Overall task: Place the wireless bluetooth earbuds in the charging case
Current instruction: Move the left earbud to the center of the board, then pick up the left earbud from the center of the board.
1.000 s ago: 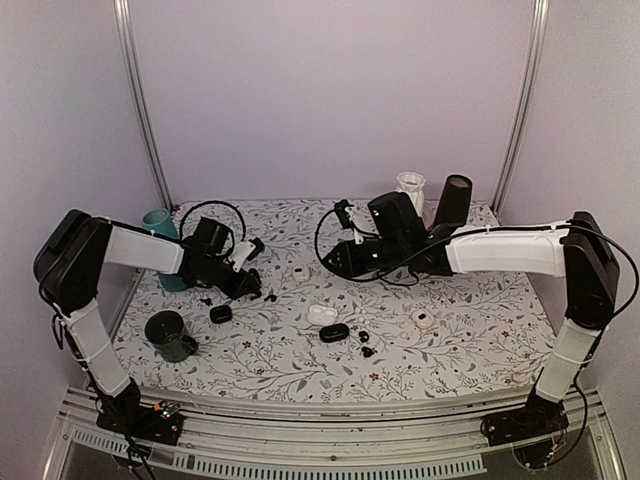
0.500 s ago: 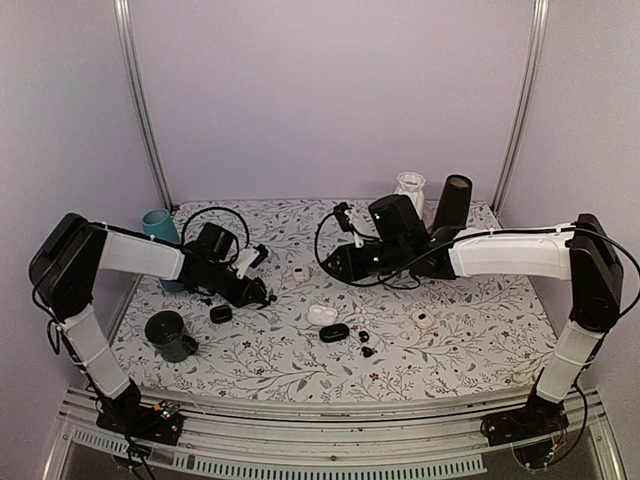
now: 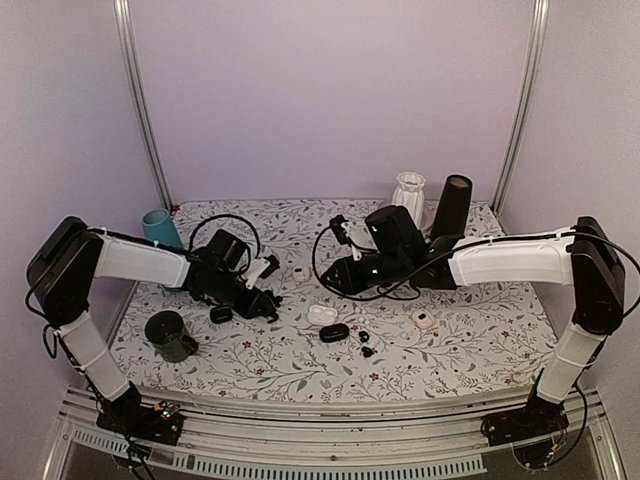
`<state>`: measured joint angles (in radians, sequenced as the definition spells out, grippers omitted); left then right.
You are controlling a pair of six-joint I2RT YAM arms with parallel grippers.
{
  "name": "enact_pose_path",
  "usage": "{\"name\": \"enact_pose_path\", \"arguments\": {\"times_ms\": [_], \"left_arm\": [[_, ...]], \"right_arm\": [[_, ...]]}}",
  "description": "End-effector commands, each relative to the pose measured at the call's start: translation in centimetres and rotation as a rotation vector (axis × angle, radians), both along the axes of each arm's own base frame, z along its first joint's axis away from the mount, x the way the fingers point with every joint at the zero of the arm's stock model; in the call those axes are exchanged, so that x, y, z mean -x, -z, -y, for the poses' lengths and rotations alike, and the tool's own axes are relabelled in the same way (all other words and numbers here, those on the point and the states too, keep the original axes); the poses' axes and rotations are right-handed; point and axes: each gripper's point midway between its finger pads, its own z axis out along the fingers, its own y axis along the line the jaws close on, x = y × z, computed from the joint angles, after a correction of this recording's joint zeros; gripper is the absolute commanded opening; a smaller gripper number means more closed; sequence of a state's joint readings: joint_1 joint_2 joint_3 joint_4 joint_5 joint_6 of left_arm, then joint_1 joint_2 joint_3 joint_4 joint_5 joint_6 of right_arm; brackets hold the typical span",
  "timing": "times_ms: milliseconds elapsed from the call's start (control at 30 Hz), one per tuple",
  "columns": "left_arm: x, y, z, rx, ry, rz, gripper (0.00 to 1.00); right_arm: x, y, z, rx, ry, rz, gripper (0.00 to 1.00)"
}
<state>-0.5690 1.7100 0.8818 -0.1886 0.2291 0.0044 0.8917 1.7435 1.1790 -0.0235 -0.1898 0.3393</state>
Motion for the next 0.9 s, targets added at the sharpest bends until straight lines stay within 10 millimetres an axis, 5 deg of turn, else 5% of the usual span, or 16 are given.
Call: {"name": "enact_pose_path", "arguments": {"times_ms": [0,333,500,867], "left_arm": [[1.4,-0.4,1.8,0.024,0.011,-0.039,0.0],[3.0,-3.2,3.3,0.196,-0.021,-0.031,0.0],[1.8,-5.3,2.2,0.214,-0.075,0.024,0.0],[-2.6,-13.7,-1.8,0.32,-0.256,0.286,0.0]], "right_arm": [[0.8,-1.5,-0.2,-0.019,-0.003,0.032,0.22],[3.3,0.7,-2.9,0.023,-0.064,0.009,0.22],[3.7,1.0,-5.3,0.027,-0.102,0.011,0.22],[2.9,6.9,-8.9,0.158,-0.129,-0.054,0.25]]}}
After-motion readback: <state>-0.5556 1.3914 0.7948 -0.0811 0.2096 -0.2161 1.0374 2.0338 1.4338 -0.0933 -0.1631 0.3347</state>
